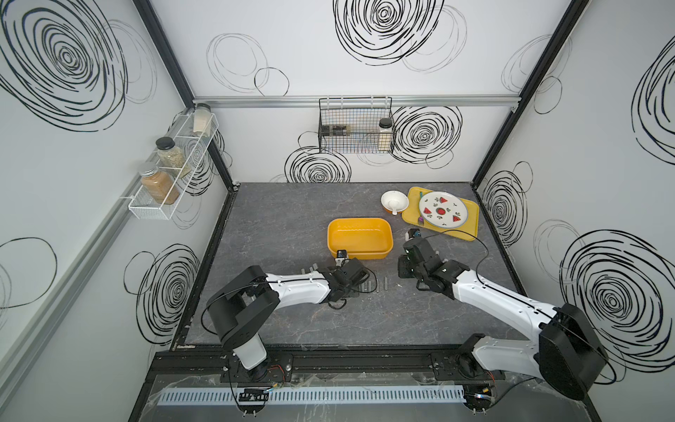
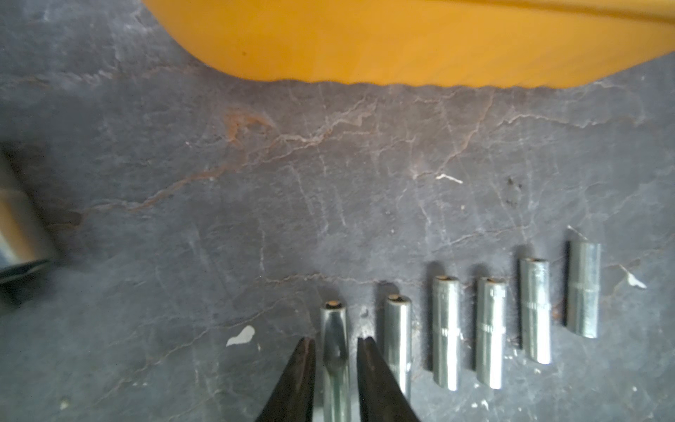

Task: Take out the socket from the storage box
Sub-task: Place the socket head at the center of the board.

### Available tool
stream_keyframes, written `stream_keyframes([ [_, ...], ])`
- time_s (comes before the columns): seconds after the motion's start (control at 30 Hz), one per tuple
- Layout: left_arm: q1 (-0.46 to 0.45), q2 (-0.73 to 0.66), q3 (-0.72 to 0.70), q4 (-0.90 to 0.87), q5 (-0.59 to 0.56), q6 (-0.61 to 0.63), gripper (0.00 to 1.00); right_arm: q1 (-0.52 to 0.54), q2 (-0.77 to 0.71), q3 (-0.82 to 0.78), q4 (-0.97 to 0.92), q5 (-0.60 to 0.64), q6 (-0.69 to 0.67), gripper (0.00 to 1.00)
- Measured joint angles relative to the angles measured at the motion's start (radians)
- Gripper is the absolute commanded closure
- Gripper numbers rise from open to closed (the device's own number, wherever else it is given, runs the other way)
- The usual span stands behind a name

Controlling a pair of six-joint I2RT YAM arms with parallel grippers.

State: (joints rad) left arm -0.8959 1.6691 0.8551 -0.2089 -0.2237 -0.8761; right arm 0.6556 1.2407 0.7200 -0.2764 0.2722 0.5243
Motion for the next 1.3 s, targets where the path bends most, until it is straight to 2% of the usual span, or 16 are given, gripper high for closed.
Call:
stream_keyframes([
  [0.23,0.0,-0.034,0.007,-0.02,-0.007,0.004,0.69,0.0,0.0,0.0,0.0,-0.001,0.0,0.69],
  [0.43,-0.001,-0.151,0.007,-0.037,-0.033,0.021,0.64,0.0,0.0,0.0,0.0,0.001,0.0,0.69],
  [0.53,-0.002,-0.25,0.007,-0.06,-0.091,0.035,0.59,0.0,0.0,0.0,-0.002,0.002,0.0,0.68],
  [0.73,-0.003,-0.508,-0.039,-0.061,-0.306,0.053,0.49,0.0,-0.038,0.022,-0.023,0.0,0.002,0.64],
  [0.8,-0.003,-0.574,-0.058,-0.06,-0.388,0.053,0.46,0.0,-0.07,0.05,-0.029,0.013,0.002,0.58],
  [0.87,-0.003,-0.63,-0.08,-0.057,-0.48,0.05,0.36,0.0,-0.114,0.079,-0.026,0.048,0.0,0.53],
  [1.0,0.002,-0.734,-0.162,-0.035,-0.687,0.026,0.11,0.0,-0.219,0.079,0.019,0.169,-0.008,0.22],
  [1.07,0.011,-0.786,-0.218,-0.019,-0.783,0.006,0.01,0.0,-0.266,0.042,0.061,0.237,-0.009,0.16],
  [1.17,0.043,-0.85,-0.3,-0.007,-0.91,-0.039,0.01,0.0,-0.327,-0.05,0.137,0.343,-0.016,0.06],
  [1.3,0.114,-0.868,-0.395,-0.001,-1.06,-0.112,0.01,-0.002,-0.357,-0.192,0.255,0.49,-0.021,0.04],
])
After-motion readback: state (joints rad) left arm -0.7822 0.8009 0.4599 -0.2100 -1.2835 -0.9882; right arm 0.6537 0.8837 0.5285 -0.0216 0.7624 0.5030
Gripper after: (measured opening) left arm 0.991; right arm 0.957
